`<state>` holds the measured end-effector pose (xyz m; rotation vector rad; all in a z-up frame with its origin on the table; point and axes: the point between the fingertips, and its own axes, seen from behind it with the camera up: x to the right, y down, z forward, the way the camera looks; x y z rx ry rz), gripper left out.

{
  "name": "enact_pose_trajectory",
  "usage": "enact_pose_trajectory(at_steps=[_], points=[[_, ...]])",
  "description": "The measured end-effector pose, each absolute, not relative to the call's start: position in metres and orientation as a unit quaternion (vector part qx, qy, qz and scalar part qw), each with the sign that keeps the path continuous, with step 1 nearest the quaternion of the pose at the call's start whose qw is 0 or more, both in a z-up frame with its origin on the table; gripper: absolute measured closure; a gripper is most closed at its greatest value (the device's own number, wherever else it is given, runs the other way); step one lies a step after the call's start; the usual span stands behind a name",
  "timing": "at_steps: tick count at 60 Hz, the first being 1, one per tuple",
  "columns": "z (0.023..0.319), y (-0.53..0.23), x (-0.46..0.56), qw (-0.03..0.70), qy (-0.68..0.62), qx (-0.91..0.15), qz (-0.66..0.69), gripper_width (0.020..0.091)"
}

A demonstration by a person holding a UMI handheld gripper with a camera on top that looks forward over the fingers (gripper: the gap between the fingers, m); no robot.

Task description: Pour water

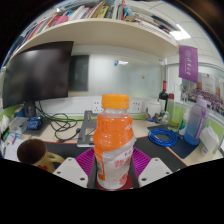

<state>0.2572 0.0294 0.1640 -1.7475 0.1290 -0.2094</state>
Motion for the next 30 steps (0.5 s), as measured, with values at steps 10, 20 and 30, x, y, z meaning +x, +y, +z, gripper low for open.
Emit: enact_pose_trajectory(at_steps=[10,20,30], points=[[0.144,0.016,0.259,0.612,0.082,-0.783,-0.080,0.0462],[0.135,-0.013,0.261,0.582,0.107,-0.802,-0.083,0.0382],[0.135,-0.066,0.247,0.544,0.101,-0.828,-0.096,0.0352]])
